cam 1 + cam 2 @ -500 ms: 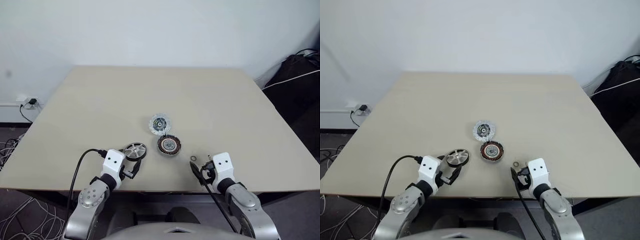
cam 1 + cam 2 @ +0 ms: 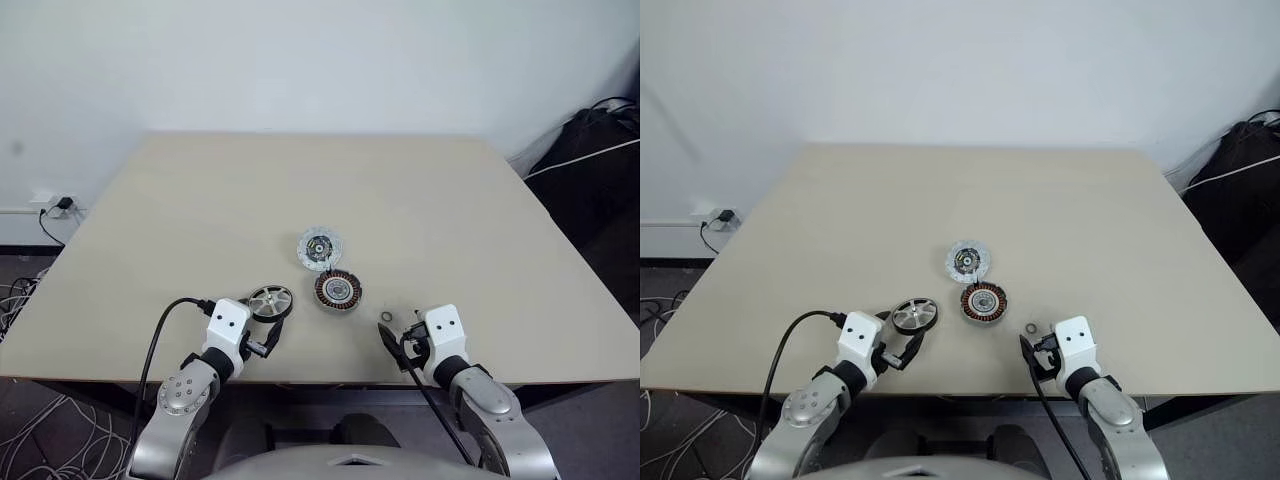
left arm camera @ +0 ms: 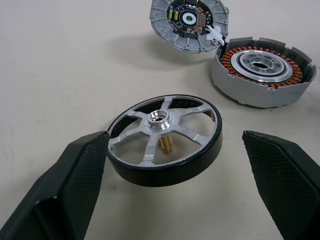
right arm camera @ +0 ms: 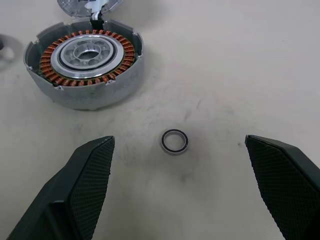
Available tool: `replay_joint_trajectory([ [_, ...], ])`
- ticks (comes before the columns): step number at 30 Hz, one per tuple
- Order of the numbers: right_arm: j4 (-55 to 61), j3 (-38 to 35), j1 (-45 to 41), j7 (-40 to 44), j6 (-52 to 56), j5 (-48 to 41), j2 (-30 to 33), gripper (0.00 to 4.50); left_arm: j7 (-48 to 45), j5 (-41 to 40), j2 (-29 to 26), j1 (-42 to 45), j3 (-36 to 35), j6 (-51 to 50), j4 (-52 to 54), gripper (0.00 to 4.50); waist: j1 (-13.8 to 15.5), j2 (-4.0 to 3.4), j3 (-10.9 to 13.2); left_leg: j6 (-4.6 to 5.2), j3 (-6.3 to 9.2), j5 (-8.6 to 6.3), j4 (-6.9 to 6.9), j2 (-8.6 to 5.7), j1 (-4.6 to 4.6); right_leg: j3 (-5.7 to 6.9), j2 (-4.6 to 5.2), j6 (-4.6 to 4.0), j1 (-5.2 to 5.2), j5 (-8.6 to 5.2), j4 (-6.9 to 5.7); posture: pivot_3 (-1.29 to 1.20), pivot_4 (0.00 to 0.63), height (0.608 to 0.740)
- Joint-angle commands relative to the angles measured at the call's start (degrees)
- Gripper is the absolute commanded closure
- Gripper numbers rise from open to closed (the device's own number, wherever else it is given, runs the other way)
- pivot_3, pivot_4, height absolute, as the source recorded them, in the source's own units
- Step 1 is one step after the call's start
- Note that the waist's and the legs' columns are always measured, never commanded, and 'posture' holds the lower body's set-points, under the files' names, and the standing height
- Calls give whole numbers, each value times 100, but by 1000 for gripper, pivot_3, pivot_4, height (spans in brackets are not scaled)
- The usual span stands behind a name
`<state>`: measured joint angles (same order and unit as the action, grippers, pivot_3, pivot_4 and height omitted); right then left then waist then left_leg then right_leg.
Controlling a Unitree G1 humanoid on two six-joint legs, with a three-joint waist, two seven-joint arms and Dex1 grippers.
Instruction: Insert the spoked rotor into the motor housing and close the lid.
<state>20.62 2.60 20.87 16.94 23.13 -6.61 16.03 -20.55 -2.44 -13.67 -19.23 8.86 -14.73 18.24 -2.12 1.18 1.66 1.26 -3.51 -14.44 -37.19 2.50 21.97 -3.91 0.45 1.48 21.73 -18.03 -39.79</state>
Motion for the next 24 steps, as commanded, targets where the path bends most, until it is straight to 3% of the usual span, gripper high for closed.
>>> replay_joint_trajectory([
  [1,-154,89,-348,-214,98,163,-128,36,23,-37,38,125,21,93,77,0,-4,1,-1,0,0,0,0,0,-1,0,0,0,-1,0,0,0,0,740],
  [18,-1581,-12,-1037,-285,-67,90,-608,36,-6,-16,-40,262,36,180,-72,0,-12,9,-7,7,-5,-4,-4,-3,-10,-2,2,3,-11,4,3,0,0,740],
  [21,-1660,22,-1027,-293,-91,149,-623,607,-12,-11,-48,266,34,190,-86,0,-17,18,-13,6,-7,-4,-5,-3,-17,-3,6,5,-17,5,3,0,0,740],
  [24,-1620,21,-979,-305,-104,154,-644,1544,-1,-7,-47,263,24,208,-105,0,-16,18,-14,6,-7,-4,-4,-2,-17,-2,9,5,-16,5,4,0,0,740],
])
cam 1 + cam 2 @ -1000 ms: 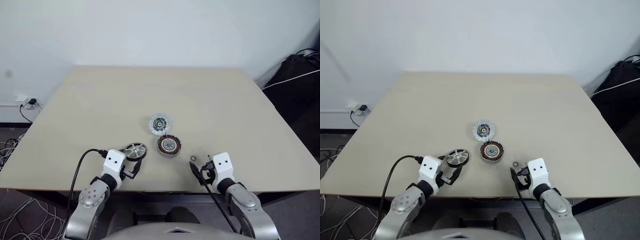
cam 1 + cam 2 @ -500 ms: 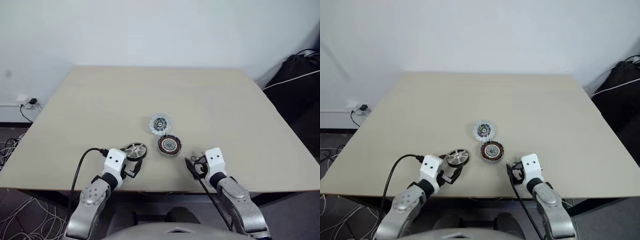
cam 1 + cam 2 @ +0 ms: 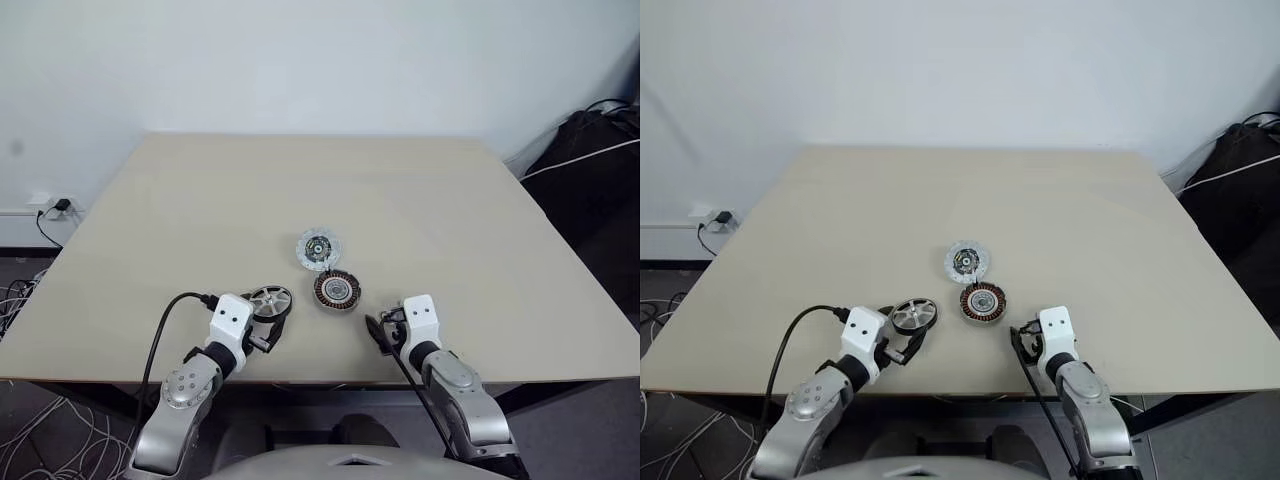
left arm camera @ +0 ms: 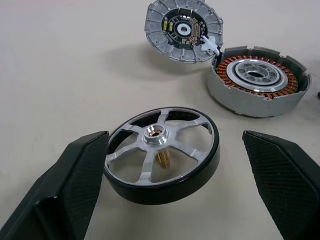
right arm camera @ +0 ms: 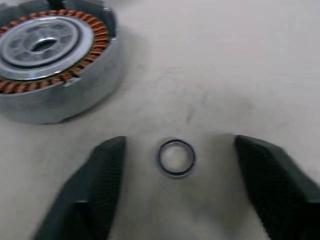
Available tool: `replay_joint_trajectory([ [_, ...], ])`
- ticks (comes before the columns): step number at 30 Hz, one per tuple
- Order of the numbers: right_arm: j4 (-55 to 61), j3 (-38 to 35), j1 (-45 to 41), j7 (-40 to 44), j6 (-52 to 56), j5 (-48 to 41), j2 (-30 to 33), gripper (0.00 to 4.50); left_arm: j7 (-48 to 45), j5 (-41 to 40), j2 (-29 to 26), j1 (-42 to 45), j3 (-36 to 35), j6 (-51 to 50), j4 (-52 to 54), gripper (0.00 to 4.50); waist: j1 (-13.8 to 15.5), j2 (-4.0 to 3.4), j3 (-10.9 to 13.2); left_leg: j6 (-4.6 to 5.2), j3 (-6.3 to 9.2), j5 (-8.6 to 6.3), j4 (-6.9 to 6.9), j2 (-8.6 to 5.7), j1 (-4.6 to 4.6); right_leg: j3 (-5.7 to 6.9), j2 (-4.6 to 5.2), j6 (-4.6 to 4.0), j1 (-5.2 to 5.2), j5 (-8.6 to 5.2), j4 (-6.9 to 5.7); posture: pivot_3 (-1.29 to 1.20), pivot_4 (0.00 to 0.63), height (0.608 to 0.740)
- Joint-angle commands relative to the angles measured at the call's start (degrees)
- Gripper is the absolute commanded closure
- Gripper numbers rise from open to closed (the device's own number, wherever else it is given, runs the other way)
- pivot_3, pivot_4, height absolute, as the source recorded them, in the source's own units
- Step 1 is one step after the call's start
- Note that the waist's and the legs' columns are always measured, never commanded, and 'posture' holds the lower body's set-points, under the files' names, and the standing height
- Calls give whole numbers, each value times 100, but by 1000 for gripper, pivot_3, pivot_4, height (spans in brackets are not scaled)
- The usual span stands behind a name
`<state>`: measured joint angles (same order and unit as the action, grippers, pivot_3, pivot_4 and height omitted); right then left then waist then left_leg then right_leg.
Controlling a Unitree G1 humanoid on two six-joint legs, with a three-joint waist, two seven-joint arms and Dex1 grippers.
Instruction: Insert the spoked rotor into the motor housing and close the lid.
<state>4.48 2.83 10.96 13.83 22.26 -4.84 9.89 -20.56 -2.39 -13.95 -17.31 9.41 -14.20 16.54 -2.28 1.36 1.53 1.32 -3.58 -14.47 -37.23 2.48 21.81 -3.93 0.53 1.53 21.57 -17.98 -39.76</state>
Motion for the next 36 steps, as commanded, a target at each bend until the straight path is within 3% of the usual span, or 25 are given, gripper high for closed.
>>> replay_joint_trajectory([
  [1,10,-7,24,4,-14,-29,-33,1854,1,-12,-18,70,-32,161,58,0,-1,0,0,0,0,0,1,0,1,0,0,-1,2,-1,0,0,0,740],
  [7,142,-11,103,-5,6,-18,-12,3783,18,-10,-3,63,-26,176,35,0,5,0,-1,2,0,-1,6,1,3,2,0,-27,4,9,0,0,0,740],
  [14,901,37,148,116,225,-159,14,3783,52,2,1,80,-28,202,5,0,10,-8,3,2,0,-1,6,1,9,2,0,-23,8,6,0,0,0,740],
  [20,1241,131,-430,-59,423,-45,-97,3783,91,12,27,106,-15,205,-8,0,-10,-11,5,2,-3,-1,4,1,13,0,-1,-1,15,0,0,0,0,740],
  [30,64,722,-1472,7,413,164,-386,3783,129,11,48,114,-12,175,35,0,5,-7,3,6,-3,-2,5,-3,22,1,-5,-3,15,35,0,0,0,740],
  [36,-374,756,-1654,68,322,119,-510,3783,198,18,55,82,-15,164,81,0,2,-7,3,7,-2,-2,5,-8,28,1,-5,0,6,37,0,0,0,740],
])
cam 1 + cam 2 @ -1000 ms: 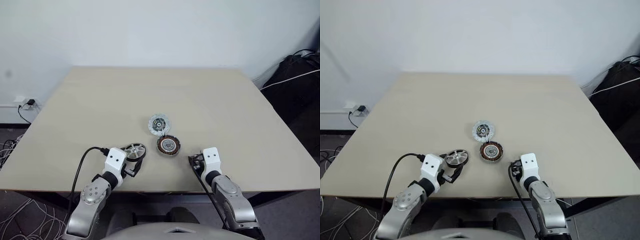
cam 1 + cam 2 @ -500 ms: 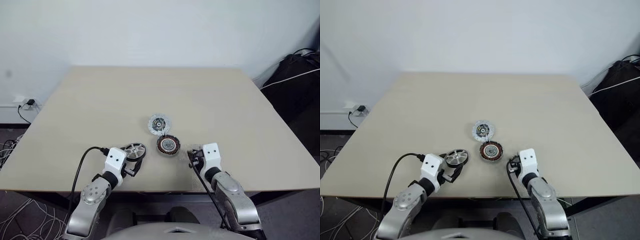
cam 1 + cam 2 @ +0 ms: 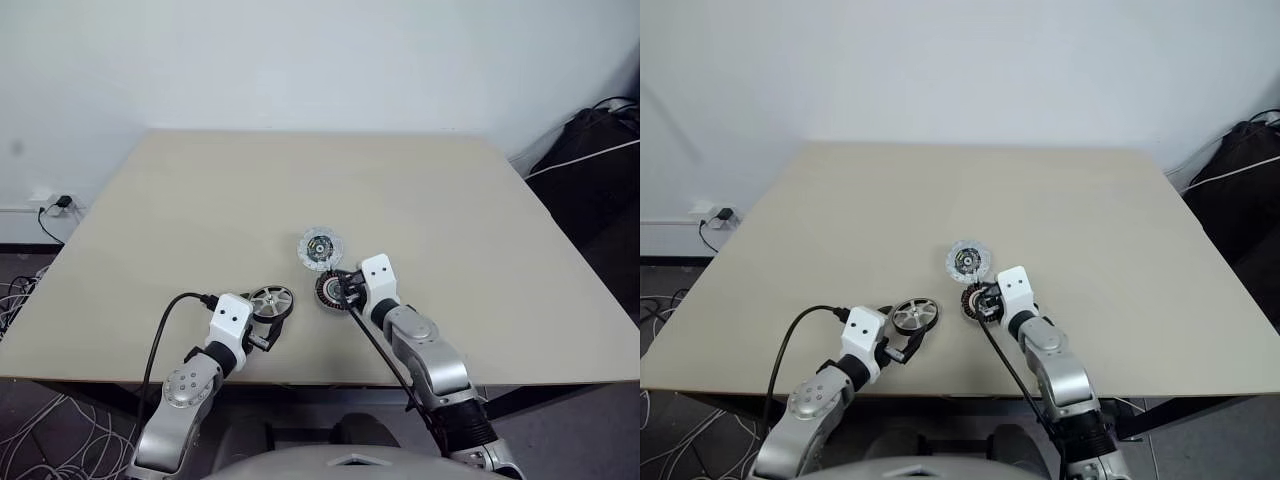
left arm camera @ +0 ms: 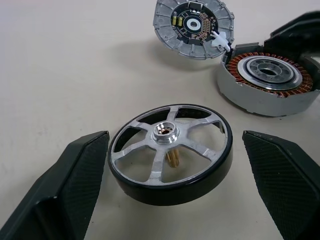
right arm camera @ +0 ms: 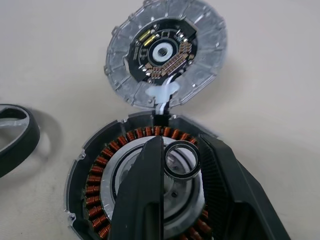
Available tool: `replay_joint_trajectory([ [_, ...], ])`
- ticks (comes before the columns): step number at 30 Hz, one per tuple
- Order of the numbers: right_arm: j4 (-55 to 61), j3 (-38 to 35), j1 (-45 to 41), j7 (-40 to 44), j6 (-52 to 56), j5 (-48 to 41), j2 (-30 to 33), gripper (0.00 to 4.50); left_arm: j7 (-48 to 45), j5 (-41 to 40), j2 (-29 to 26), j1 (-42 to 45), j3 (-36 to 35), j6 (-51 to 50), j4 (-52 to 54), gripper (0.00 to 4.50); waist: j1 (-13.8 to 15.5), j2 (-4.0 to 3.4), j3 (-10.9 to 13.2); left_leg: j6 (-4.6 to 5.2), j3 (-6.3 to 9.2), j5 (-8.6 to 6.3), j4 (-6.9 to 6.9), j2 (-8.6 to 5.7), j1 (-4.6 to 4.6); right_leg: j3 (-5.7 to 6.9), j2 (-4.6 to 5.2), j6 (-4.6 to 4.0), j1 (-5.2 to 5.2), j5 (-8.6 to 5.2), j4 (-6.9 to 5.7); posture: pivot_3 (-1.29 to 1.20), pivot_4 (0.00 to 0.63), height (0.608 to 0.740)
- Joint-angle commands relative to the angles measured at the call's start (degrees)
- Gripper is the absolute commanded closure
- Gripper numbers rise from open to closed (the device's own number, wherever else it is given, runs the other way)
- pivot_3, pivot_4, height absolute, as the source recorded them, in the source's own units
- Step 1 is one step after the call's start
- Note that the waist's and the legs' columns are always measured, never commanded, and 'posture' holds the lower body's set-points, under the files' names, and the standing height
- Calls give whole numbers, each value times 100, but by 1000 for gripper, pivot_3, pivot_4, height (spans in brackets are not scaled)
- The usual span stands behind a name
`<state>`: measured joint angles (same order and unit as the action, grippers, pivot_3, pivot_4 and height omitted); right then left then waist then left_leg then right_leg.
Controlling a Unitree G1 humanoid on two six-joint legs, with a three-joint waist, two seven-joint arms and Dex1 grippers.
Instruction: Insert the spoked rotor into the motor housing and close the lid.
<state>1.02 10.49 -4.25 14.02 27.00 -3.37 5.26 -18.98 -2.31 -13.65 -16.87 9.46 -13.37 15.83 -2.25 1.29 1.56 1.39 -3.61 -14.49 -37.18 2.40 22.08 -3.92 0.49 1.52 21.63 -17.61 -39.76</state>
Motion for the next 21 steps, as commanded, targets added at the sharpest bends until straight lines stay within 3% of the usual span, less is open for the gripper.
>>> replay_joint_trajectory([
  [1,-72,11,-129,58,-165,-12,-53,3783,55,7,27,32,-24,81,160,0,-2,0,0,0,0,0,0,0,0,0,0,0,0,0,0,0,0,740],
  [19,-188,198,-110,221,-162,43,-132,3783,90,-2,51,80,16,29,190,0,-21,-1,1,0,1,0,0,1,-1,1,-1,1,1,0,0,0,0,740],
  [21,-199,166,-121,208,-178,47,-133,3083,92,-4,51,83,13,30,190,0,-22,-1,1,0,1,0,-1,0,-1,1,-1,1,0,1,0,0,0,740],
])
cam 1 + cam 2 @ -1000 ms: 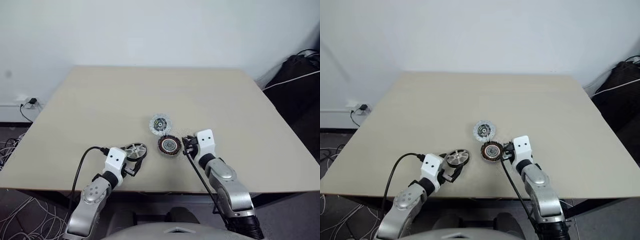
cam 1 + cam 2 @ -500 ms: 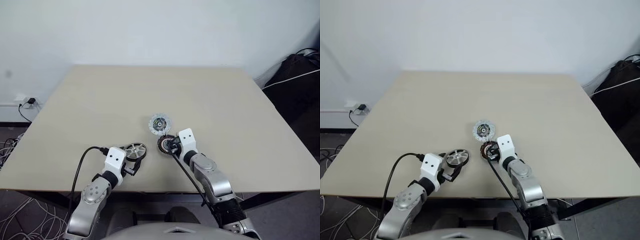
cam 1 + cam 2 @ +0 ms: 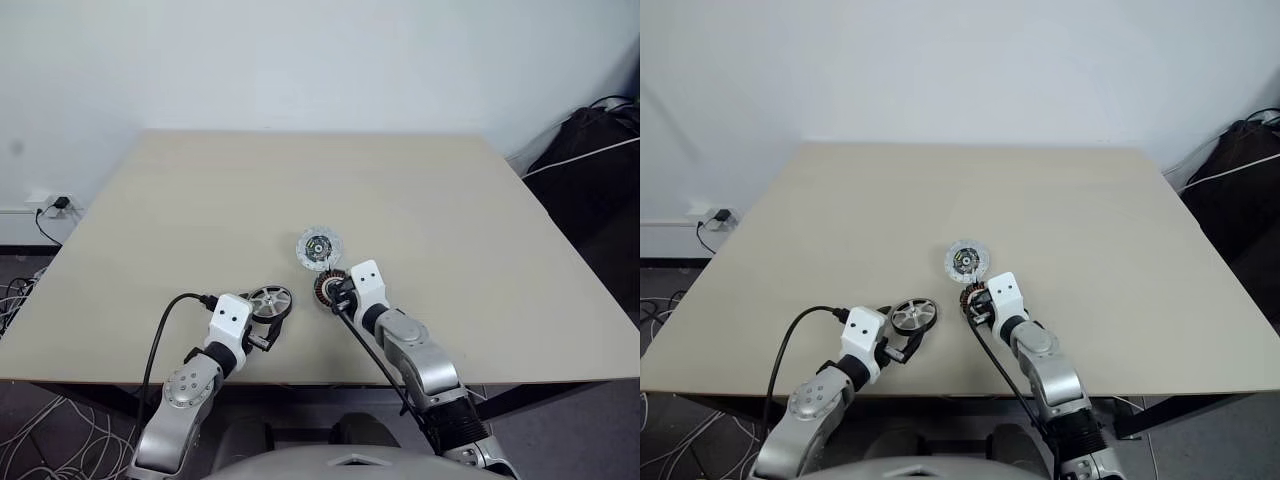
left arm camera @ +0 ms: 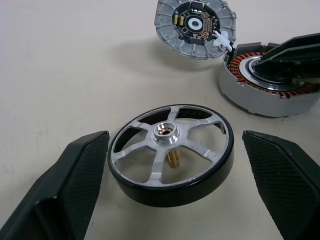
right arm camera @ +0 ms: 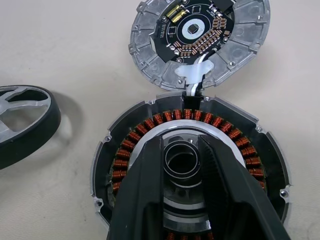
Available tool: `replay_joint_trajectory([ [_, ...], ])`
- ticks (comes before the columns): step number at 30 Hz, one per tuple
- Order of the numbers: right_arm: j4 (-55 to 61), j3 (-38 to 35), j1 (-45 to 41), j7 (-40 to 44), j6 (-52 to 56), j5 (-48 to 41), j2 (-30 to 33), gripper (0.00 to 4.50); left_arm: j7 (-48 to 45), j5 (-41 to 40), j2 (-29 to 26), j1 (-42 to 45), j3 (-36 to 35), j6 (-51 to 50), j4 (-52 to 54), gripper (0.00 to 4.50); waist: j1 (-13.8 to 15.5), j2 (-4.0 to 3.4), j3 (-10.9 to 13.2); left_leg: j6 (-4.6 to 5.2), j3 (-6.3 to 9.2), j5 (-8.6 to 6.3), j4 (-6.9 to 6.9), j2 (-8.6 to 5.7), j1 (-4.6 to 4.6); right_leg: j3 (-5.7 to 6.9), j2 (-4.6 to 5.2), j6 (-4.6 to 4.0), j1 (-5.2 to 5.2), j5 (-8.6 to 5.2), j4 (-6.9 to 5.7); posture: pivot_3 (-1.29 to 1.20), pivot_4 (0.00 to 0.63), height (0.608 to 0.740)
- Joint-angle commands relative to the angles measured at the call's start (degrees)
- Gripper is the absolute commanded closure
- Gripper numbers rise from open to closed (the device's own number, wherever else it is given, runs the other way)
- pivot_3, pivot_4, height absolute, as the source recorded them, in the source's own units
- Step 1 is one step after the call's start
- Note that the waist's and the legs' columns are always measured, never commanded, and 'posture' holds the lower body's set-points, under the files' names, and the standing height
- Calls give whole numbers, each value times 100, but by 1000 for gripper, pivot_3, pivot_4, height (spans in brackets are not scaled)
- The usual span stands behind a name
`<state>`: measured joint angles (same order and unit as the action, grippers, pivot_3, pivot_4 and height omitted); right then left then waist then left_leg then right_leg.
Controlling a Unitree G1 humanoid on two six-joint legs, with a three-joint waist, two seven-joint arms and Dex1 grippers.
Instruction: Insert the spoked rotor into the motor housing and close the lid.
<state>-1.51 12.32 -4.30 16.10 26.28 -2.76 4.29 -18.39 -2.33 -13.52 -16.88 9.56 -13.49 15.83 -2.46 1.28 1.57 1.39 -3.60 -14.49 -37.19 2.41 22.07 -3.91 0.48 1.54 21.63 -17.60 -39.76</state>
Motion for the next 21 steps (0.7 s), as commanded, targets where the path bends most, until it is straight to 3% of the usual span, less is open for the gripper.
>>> replay_joint_trajectory([
  [1,68,-30,-116,3,-102,-15,-29,2785,36,-1,39,81,2,41,192,0,-2,0,0,0,0,0,0,0,0,0,0,0,0,0,0,0,0,740],
  [4,304,-33,-54,95,-39,-87,5,1835,46,2,40,68,2,38,205,0,-6,0,0,0,0,0,0,0,0,0,0,0,0,0,0,0,0,740],
  [10,1045,-43,19,276,112,-362,0,1835,55,-11,31,67,-4,27,199,0,-6,-1,1,1,1,0,-2,-1,1,0,1,2,0,1,0,0,0,740],
  [18,927,185,-340,-101,554,-103,-209,4439,36,-12,35,105,28,30,158,0,-13,-1,1,0,0,0,-1,0,1,0,1,1,10,1,0,0,0,740],
  [21,631,334,-524,-240,742,57,-300,4439,48,-6,49,107,36,31,154,0,-16,-1,1,0,1,0,0,1,1,1,0,1,14,1,0,0,0,740],
])
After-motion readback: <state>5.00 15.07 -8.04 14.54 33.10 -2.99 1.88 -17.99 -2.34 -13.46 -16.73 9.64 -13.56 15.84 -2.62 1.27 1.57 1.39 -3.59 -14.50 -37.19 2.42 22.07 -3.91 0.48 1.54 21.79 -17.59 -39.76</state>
